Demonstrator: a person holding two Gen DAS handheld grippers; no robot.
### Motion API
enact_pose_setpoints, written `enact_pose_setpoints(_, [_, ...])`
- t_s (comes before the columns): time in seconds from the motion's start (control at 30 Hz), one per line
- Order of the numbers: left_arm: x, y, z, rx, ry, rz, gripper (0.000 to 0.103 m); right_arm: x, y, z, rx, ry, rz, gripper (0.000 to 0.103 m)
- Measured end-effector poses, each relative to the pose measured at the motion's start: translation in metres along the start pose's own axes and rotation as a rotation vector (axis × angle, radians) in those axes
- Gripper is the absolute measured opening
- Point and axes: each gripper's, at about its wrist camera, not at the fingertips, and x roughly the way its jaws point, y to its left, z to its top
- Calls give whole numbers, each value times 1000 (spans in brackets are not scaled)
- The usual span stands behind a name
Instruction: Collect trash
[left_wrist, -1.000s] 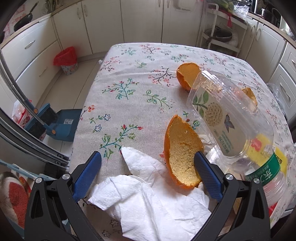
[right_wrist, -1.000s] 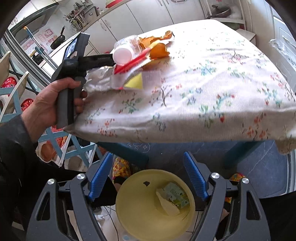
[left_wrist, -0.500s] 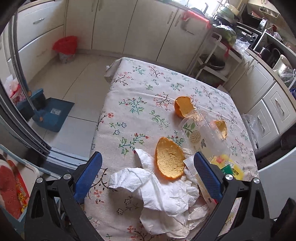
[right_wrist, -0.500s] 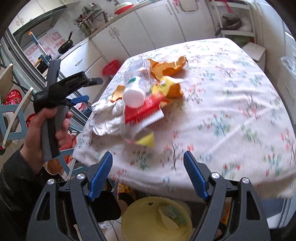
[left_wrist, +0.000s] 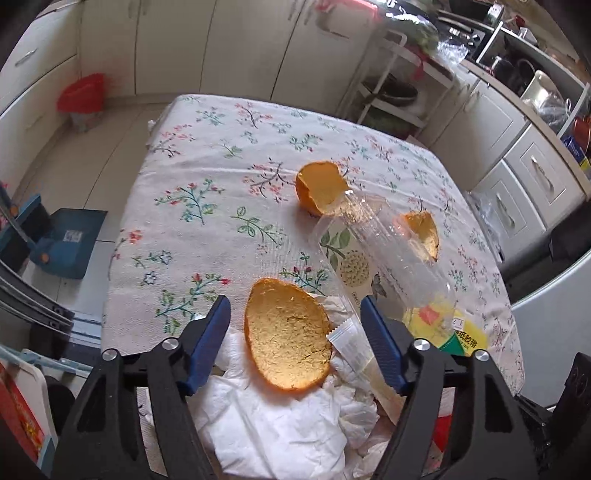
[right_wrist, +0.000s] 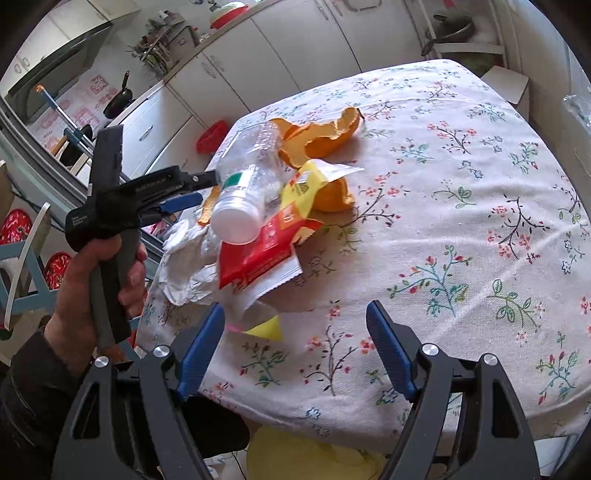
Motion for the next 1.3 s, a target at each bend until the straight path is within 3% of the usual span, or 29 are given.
enact_pose_setpoints(0.1, [7, -3, -1, 23, 20, 4, 48, 1, -4, 1, 10, 0, 3, 76])
enact_pose_setpoints(0.17, [10, -1, -2, 22, 35, 9, 27, 1, -5, 2, 16, 0, 7, 76])
enact_pose_setpoints(0.27, [11, 2, -3, 21, 44, 2, 10, 3, -6, 4, 20, 2, 13, 76])
enact_pose_setpoints(0.5, [-24, 3, 4, 8, -56, -9, 5, 2, -8, 4, 28, -9, 12, 76])
enact_pose_setpoints(0.73, [-84, 5, 3, -57, -232, -94, 5, 3, -7, 6, 36, -24, 40, 76])
enact_pose_setpoints(0.87, [-104, 3, 1, -89, -278, -160, 5, 9, -3, 10, 51, -25, 60, 74])
enact_pose_setpoints(1.1, [-123, 3, -11, -126, -303, -210, 5, 29, 1, 14, 100, 19, 147, 47])
enact_pose_setpoints(1.17, [-129, 5, -16, -132, -311, -213, 5, 29, 0, 15, 115, 17, 173, 21])
enact_pose_setpoints(1.23, [-133, 8, -18, -142, -317, -217, 5, 25, 2, 15, 112, 4, 195, 5])
enact_pose_setpoints(1.3, [-136, 11, -21, -150, -321, -217, 5, 18, 4, 16, 94, -22, 198, 3])
